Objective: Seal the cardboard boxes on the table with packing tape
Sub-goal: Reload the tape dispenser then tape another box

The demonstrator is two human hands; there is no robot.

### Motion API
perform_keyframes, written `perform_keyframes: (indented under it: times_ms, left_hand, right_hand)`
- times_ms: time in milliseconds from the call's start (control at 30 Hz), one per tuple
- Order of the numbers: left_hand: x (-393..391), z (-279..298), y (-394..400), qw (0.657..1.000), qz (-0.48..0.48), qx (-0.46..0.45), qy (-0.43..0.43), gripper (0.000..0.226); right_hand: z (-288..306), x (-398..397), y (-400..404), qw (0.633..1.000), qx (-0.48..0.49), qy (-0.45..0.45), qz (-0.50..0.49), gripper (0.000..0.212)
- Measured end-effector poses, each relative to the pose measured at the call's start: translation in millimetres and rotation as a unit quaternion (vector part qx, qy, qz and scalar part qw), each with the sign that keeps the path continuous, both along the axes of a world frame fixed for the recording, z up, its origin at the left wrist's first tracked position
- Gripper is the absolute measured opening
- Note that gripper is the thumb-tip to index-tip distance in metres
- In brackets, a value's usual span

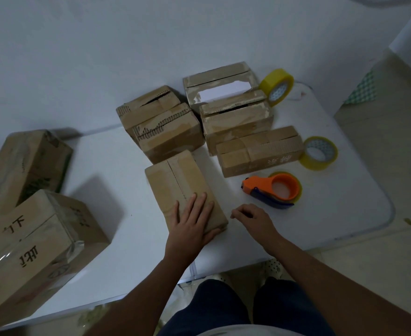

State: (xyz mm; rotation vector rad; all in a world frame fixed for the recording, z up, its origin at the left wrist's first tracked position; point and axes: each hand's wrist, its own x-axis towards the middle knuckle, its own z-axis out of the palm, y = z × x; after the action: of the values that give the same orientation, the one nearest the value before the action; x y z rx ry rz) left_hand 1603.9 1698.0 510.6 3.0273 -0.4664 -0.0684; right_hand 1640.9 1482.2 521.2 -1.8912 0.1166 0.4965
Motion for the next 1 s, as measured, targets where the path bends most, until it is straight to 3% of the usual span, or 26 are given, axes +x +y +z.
perform_keyframes:
  times_ms: [100,233,433,800,1000]
  left_hand:
    - [-0.4,-1.2,-0.6,1.0,-0.006,0.01,-0.016,0.074]
    - [-1.7,0.4,1.2,1.0,-0.021,0.016,-0.014,0.096]
    - [7.6,7.4,-9.6,1.0,0.016,0.001,-0.007,0.072]
    - [6.1,-1.9,-8.5,1.0,-0.011,0.005,-0.028,0.068]
    - [7.0,-2.6,-8.6,0.999,-0.007,0.014,-0.031,0.066]
  right_hand:
    - [-3.0,-0.8,4.0,1.0,0.003,-0.006,-0.006,0.024]
    - [-10.2,-2.7,7.9,0.999,-0.022,-0.048,-0.002,0.027]
    - [-20.8,0.2,10.5,0.99,-0.072,-0.107,0.059,0.026]
    - [-36.9,10.9,26.4,0.944,-0.144,-0.255,0.151,0.034]
    - [-38.4,12.0,28.8,0.952,-0.163,-0.184,0.184,0.028]
